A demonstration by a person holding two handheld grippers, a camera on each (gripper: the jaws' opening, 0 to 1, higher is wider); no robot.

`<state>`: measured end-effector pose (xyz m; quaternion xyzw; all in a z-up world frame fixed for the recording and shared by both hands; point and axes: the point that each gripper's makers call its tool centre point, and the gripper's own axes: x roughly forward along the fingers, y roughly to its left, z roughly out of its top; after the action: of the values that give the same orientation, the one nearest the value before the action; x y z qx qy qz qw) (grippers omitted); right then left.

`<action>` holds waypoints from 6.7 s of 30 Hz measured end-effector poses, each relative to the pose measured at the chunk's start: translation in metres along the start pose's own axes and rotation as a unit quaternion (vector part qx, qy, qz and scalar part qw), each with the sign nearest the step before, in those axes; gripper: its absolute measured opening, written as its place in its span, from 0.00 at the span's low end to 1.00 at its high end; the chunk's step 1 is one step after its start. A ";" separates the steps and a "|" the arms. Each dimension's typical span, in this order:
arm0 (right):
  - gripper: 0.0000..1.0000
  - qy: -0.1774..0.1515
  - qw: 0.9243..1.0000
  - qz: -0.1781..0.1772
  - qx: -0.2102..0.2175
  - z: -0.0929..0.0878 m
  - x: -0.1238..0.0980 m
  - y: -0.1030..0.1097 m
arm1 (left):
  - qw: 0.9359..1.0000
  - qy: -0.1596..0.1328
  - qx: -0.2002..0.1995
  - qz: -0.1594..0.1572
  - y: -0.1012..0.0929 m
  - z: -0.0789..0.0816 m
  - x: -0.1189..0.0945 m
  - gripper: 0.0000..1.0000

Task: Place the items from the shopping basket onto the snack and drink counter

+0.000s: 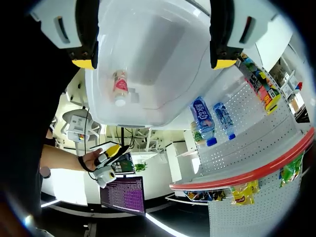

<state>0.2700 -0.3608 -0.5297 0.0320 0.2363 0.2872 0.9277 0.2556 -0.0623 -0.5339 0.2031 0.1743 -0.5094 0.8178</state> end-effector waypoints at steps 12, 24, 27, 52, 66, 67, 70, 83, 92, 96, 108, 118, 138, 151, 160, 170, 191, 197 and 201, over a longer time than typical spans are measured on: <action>0.49 -0.011 1.000 -0.006 -0.008 0.003 -0.010 0.008 | 1.000 -0.008 0.012 0.004 0.000 0.006 0.007 0.90; 0.49 0.002 1.000 -0.008 -0.012 0.000 -0.014 0.013 | 0.999 -0.027 0.018 -0.013 -0.003 0.015 0.017 0.90; 0.48 0.005 1.000 -0.007 -0.009 -0.002 -0.015 0.016 | 0.999 -0.026 0.027 -0.018 -0.005 0.016 0.023 0.90; 0.51 0.025 0.999 -0.007 -0.031 -0.012 -0.020 0.029 | 0.998 -0.017 0.046 -0.039 -0.023 0.012 0.061 0.87; 0.52 0.031 0.998 -0.011 -0.048 -0.018 -0.026 0.031 | 0.996 0.007 0.065 -0.056 -0.035 0.005 0.082 0.87; 0.52 0.032 0.998 -0.014 -0.050 -0.018 -0.026 0.030 | 0.996 0.007 0.065 -0.056 -0.036 0.005 0.084 0.87; 0.51 0.033 0.998 -0.015 -0.049 -0.019 -0.028 0.029 | 0.996 0.003 0.063 -0.062 -0.040 0.007 0.088 0.87; 0.54 0.032 0.997 -0.023 -0.062 -0.014 -0.034 0.029 | 0.994 0.023 0.072 -0.081 -0.054 -0.004 0.109 0.87; 0.54 0.048 0.996 -0.025 -0.077 -0.020 -0.037 0.029 | 0.992 0.040 0.073 -0.094 -0.060 -0.014 0.121 0.87; 0.54 0.053 0.995 -0.031 -0.077 -0.022 -0.041 0.026 | 0.992 0.041 0.074 -0.096 -0.062 -0.016 0.125 0.87; 0.54 0.061 0.994 -0.034 -0.082 -0.027 -0.041 0.023 | 0.990 0.038 0.073 -0.110 -0.072 -0.019 0.142 0.86; 0.54 0.068 0.993 -0.043 -0.088 -0.024 -0.041 0.021 | 0.989 0.043 0.076 -0.121 -0.074 -0.028 0.156 0.78; 0.55 0.082 0.992 -0.052 -0.086 -0.031 -0.044 0.019 | 0.987 0.029 0.065 -0.143 -0.088 -0.042 0.201 0.73; 0.54 0.051 0.991 -0.061 -0.103 -0.015 -0.042 0.024 | 0.986 0.044 0.065 -0.148 -0.093 -0.060 0.219 0.72; 0.54 0.055 0.991 -0.058 -0.110 -0.015 -0.040 0.028 | 0.985 0.046 0.018 -0.165 -0.098 -0.065 0.229 0.69; 0.55 0.067 0.990 -0.060 -0.111 -0.018 -0.041 0.032 | 0.984 0.038 0.048 -0.167 -0.102 -0.067 0.242 0.67; 0.55 0.085 0.988 -0.061 -0.111 -0.027 -0.042 0.031 | 0.978 0.035 0.097 -0.179 -0.119 -0.076 0.255 0.69; 0.54 0.095 0.987 -0.066 -0.114 -0.028 -0.045 0.027 | 0.978 0.036 0.088 -0.187 -0.126 -0.074 0.258 0.71; 0.52 0.101 0.986 -0.060 -0.118 -0.028 -0.046 0.031 | 0.979 0.023 0.087 -0.185 -0.124 -0.073 0.262 0.71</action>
<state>0.2073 -0.3621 -0.5293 -0.1213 0.2942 0.2589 0.9120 0.2477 -0.2743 -0.7448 0.2496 0.1824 -0.6604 0.6844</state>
